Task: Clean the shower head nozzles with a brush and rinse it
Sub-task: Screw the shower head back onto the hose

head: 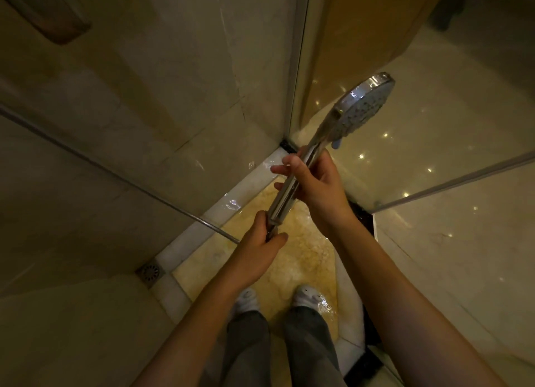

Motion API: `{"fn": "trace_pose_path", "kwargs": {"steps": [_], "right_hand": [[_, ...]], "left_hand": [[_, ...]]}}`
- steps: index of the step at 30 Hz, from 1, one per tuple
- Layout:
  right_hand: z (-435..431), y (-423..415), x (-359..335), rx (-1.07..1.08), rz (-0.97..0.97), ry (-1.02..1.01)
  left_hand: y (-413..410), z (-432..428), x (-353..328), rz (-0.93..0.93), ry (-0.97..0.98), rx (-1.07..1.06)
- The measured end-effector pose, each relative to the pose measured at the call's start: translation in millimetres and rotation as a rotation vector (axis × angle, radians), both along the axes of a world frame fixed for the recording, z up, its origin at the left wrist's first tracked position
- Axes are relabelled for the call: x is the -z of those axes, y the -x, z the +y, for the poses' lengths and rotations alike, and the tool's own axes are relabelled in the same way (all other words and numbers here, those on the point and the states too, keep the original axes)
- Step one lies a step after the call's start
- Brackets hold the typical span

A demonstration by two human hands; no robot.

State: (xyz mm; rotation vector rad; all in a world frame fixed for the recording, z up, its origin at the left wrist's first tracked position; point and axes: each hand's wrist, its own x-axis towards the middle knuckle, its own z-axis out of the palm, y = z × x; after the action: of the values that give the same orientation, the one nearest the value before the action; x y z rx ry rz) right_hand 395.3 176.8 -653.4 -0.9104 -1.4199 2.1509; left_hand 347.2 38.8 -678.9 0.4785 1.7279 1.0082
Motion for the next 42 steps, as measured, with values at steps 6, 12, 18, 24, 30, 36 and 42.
{"fn": "trace_pose_path", "kwargs": {"steps": [6,12,18,24,30,36,42], "right_hand": [[-3,0,1,0.02,0.014,0.028],[5,-1,0,-0.102,0.123,0.321],[13,-12,-4,-0.279,-0.015,0.075],[15,-30,-10,-0.311,-0.029,-0.077],[17,-32,-37,-0.12,-0.178,-0.188],[9,-29,-78,-0.056,-0.213,-0.372],[-3,-47,-137,-0.072,0.26,0.201]], "left_hand": [[4,-5,0,-0.011,0.014,0.057],[6,-10,-1,0.019,-0.077,0.003],[3,-15,1,0.02,-0.098,-0.066],[-3,-15,-7,0.087,-0.081,-0.06],[-5,-11,-31,0.149,-0.121,-0.039],[-14,-5,-65,0.16,-0.201,0.009],[-25,-10,-102,0.13,-0.301,-0.024]]}}
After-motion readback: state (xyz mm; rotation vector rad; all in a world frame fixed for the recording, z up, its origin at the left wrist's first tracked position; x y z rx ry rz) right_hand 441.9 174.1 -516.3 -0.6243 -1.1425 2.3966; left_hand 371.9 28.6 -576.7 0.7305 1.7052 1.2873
